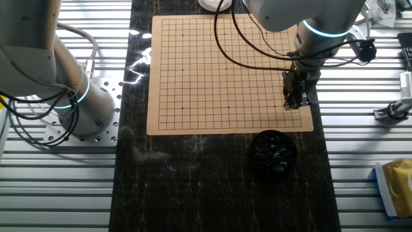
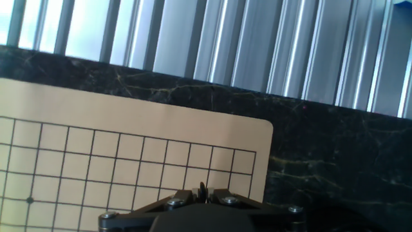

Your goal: Play the first move as black on the 3-4 point in the upper right corner of the Go board

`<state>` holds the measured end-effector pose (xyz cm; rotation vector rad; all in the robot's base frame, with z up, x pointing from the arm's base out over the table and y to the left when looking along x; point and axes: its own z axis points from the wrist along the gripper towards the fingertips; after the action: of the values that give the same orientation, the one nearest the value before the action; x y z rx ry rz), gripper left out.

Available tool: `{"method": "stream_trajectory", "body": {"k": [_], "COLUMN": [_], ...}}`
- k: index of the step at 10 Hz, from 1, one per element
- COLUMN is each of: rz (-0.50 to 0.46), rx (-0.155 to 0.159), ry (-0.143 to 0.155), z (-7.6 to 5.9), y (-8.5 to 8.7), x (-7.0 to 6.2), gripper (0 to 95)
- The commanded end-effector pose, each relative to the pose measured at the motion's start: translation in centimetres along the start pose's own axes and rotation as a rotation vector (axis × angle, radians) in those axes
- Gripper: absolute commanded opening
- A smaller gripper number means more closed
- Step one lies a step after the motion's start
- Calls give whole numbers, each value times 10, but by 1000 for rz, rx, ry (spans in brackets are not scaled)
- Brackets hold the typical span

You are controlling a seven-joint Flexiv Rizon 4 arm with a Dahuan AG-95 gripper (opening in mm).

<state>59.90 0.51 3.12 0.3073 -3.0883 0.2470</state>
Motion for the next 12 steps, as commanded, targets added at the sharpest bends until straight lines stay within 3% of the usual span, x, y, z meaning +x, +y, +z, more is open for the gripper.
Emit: {"method": "stream_trajectory", "body": {"k": [1, 12], "rz": [2, 3], "rx": [-4, -6], "ry": [1, 12], "z": [-2, -1], "y": [1, 4], "x": [2, 3], "gripper": [0, 0]}}
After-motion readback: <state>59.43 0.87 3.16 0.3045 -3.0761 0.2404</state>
